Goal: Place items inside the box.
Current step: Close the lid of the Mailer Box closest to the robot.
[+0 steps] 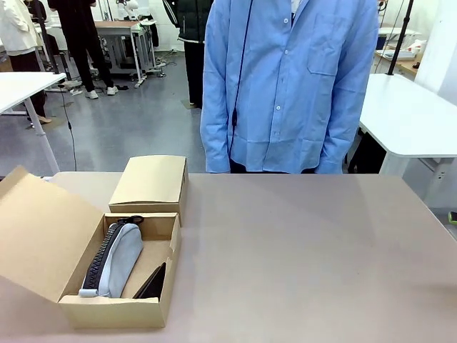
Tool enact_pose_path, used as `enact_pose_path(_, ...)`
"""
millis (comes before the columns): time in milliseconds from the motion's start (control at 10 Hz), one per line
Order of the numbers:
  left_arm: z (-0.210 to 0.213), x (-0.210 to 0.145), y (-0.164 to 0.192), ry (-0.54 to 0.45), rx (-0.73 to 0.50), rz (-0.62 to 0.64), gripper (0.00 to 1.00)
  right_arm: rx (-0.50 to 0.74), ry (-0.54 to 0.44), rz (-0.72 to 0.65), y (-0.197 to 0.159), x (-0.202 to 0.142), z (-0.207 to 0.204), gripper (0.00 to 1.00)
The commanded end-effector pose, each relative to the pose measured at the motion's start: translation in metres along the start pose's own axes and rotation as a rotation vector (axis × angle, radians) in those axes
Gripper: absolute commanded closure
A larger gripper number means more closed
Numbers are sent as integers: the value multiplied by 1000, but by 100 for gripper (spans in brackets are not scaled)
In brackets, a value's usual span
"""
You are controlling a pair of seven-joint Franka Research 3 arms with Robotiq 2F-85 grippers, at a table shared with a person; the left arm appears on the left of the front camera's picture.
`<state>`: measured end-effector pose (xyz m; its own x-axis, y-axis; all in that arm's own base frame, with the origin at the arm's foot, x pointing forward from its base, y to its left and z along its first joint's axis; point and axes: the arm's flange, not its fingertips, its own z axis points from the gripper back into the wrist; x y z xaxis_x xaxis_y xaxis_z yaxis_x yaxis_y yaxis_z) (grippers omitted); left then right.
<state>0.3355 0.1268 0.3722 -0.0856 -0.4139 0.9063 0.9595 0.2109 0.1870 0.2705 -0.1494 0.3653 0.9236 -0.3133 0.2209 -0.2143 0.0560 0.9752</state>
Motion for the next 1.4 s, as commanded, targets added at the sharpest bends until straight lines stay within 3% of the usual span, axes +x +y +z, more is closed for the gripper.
enact_pose_path(0,-27,29,-17,-66,-22,6,0,8,2,-4,5,-1,1,0)
enact_pose_path(400,-89,70,-34,-59,-44,-65,0,8,2,-4,5,-1,1,0)
enact_pose_path(800,-147,72,-47,15,-118,-54,0,8,2,-4,5,-1,1,0)
enact_pose_path(1300,-195,60,-87,102,-68,-79,0,8,2,-4,5,-1,1,0)
